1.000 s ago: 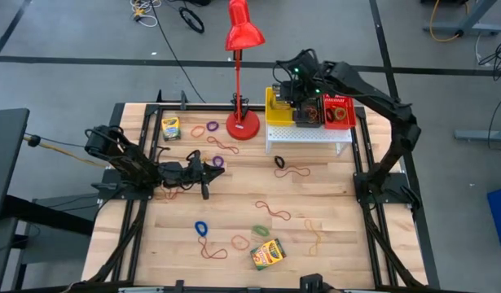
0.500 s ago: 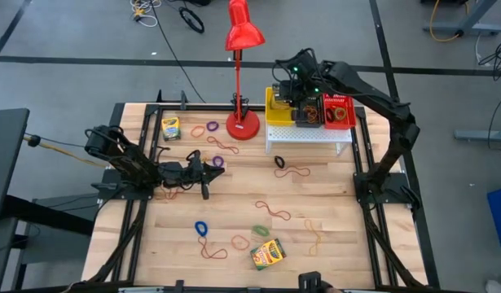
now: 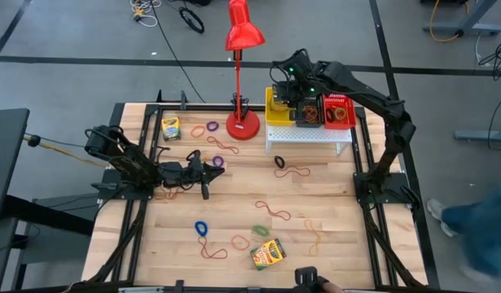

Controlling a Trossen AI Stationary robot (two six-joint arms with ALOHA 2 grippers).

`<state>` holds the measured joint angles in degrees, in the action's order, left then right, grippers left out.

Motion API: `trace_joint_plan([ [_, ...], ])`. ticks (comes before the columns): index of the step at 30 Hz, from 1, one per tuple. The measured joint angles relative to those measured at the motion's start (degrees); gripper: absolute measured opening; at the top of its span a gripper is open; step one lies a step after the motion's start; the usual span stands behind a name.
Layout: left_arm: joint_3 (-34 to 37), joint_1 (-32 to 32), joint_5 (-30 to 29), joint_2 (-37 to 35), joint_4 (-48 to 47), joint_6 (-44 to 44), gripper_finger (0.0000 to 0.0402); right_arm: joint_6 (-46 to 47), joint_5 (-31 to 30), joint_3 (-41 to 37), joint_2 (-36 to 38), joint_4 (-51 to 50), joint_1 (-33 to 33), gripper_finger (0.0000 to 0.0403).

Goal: Pick & Place Office Desk Supplies
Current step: Put the crayon box into the yellow bin on the shelf

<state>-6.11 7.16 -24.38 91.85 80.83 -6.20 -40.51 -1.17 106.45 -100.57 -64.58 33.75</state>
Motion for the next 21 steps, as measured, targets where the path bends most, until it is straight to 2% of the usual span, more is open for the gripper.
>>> trace_joint_plan([
  [11,0.00,0.00,0.00,0.00,-0.08,0.02,0.0032,0.26,-0.13,0.02,-1.54,1.89,0.21,0.0096],
  [21,0.00,0.00,0.01,0.00,-0.08,0.01,0.0032,0.63,-0.20,0.02,-2.02,2.47,0.23,0.0121],
])
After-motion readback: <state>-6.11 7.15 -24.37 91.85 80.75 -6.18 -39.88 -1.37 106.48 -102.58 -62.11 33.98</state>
